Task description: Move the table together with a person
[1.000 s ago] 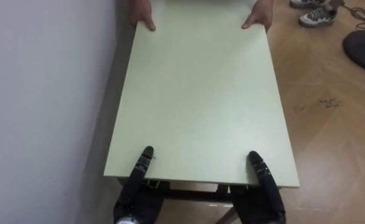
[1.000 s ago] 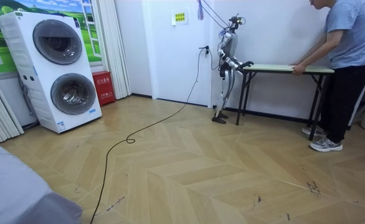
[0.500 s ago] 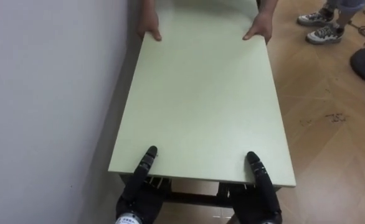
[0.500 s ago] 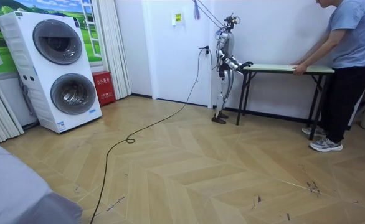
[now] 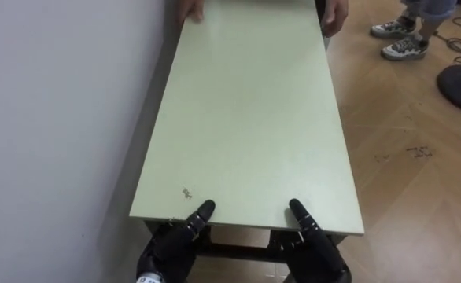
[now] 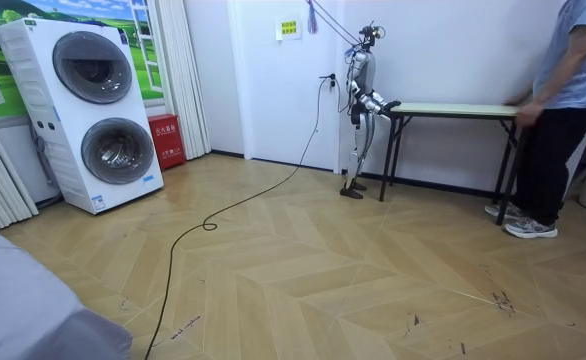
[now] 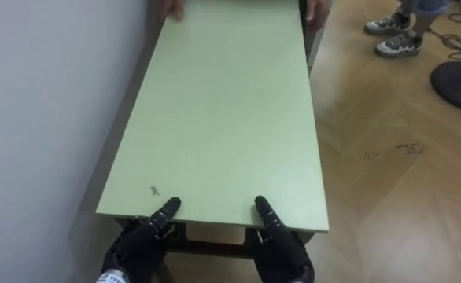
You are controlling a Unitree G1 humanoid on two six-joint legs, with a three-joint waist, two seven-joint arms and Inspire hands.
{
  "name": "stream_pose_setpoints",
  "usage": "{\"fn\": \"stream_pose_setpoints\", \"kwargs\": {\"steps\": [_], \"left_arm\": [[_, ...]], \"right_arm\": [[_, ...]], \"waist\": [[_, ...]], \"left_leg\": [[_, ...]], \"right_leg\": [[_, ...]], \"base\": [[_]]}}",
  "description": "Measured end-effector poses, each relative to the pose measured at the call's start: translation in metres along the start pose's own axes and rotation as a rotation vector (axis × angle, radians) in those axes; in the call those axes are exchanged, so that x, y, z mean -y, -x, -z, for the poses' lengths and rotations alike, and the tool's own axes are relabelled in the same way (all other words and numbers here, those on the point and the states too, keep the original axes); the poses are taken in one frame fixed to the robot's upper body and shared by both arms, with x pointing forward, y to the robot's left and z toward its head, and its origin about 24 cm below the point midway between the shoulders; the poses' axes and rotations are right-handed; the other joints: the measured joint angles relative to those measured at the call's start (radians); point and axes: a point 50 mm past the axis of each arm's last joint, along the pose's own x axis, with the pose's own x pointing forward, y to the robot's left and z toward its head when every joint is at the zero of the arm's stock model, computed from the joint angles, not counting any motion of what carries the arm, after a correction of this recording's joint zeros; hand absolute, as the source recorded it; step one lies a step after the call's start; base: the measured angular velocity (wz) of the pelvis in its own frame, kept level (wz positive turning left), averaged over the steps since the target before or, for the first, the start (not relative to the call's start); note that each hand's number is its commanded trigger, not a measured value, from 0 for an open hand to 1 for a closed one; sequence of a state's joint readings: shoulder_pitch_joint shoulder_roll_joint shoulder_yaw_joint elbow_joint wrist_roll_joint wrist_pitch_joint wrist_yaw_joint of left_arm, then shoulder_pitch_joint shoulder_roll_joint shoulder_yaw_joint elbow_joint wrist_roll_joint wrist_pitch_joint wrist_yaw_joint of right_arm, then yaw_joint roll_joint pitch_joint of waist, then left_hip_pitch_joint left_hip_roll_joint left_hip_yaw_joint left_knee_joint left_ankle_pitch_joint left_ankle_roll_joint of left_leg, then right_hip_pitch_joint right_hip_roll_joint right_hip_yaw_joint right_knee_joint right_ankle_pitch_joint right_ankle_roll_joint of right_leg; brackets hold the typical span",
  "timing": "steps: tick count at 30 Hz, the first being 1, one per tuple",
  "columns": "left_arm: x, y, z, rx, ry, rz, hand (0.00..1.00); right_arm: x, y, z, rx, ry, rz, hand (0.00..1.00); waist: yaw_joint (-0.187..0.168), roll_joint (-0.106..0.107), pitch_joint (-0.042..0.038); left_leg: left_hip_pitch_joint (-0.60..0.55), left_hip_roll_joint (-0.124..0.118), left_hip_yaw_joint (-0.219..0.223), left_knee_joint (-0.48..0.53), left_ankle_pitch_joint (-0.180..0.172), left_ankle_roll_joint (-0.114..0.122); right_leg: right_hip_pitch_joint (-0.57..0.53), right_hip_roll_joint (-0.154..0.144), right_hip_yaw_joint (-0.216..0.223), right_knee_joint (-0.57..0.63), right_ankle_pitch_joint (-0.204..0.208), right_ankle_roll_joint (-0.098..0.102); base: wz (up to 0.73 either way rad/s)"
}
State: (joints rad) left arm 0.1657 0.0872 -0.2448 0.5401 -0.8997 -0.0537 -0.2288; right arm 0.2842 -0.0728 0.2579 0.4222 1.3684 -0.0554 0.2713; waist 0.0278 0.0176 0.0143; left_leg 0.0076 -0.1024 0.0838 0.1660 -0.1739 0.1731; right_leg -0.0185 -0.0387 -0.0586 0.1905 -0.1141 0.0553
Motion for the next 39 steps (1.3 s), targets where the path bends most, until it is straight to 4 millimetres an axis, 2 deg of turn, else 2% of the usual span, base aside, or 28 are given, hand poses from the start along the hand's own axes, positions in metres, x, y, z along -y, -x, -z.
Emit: {"fn": "stream_pose_setpoints", "kwargs": {"steps": [4, 14, 21, 25, 26, 32, 34, 39], "left_arm": [[0.0, 0.0, -0.001, 0.001, -0.003, 0.009, 0.0], [-0.001, 0.0, -0.001, -0.004, -0.008, 0.033, 0.0], [0.0, 0.0, -0.001, -0.008, -0.013, 0.035, 0.0], [-0.004, 0.0, -0.002, -0.019, -0.036, 0.044, 0.0], [-0.005, 0.0, -0.002, -0.028, -0.044, 0.047, 0.0], [-0.014, 0.0, -0.002, -0.076, -0.076, 0.103, 0.0], [-0.024, 0.003, 0.004, -0.121, -0.095, 0.079, 0.0], [-0.048, 0.018, 0.024, -0.279, -0.113, -0.015, 0.0]], "right_arm": [[-0.002, 0.001, 0.001, -0.024, 0.008, -0.042, 0.0], [-0.005, 0.001, 0.004, -0.059, 0.028, -0.111, 0.0], [-0.005, 0.003, 0.005, -0.13, 0.136, -0.156, 0.0], [-0.005, 0.003, 0.005, -0.162, 0.2, -0.168, 0.0], [-0.003, 0.003, 0.004, -0.178, 0.224, -0.169, 0.0], [0.014, 0.003, 0.0, -0.267, 0.37, -0.149, 0.0], [0.021, 0.005, 0.0, -0.295, 0.395, -0.137, 0.0], [0.032, 0.008, 0.001, -0.345, 0.402, -0.101, 0.0]], "waist": [[0.004, 0.0, -0.0031], [0.005, -0.001, -0.0027], [0.004, -0.003, -0.0026], [0.004, -0.006, -0.0028], [0.004, -0.009, -0.0022], [0.003, -0.016, -0.0028], [-0.003, -0.017, -0.0047], [-0.024, -0.018, -0.0036]], "left_leg": [[0.0, 0.004, 0.0, 0.003, 0.0, 0.001], [0.003, 0.004, 0.0, 0.0, 0.0, 0.0], [0.003, 0.004, 0.0, 0.0, 0.0, 0.0], [0.005, 0.004, -0.001, 0.0, 0.0, 0.001], [0.007, 0.004, -0.002, -0.001, 0.0, 0.001], [0.003, 0.005, -0.002, 0.0, -0.002, 0.001], [0.005, 0.005, -0.002, 0.002, -0.002, 0.001], [0.0, 0.005, -0.001, 0.001, -0.002, 0.001]], "right_leg": [[0.005, 0.004, -0.001, -0.001, 0.0, -0.001], [0.006, 0.004, 0.001, -0.001, -0.004, -0.008], [0.008, 0.004, -0.001, -0.002, -0.004, -0.008], [0.013, 0.003, -0.018, -0.005, -0.004, -0.008], [0.017, 0.002, -0.029, -0.005, -0.004, -0.008], [0.015, 0.002, -0.024, -0.004, -0.005, -0.01], [0.016, 0.003, -0.024, -0.005, -0.006, -0.012], [0.005, 0.002, -0.021, -0.003, -0.008, -0.014]], "base": [[0.0], [0.0], [0.0], [0.0], [0.03], [0.0], [0.0], [0.0]]}}
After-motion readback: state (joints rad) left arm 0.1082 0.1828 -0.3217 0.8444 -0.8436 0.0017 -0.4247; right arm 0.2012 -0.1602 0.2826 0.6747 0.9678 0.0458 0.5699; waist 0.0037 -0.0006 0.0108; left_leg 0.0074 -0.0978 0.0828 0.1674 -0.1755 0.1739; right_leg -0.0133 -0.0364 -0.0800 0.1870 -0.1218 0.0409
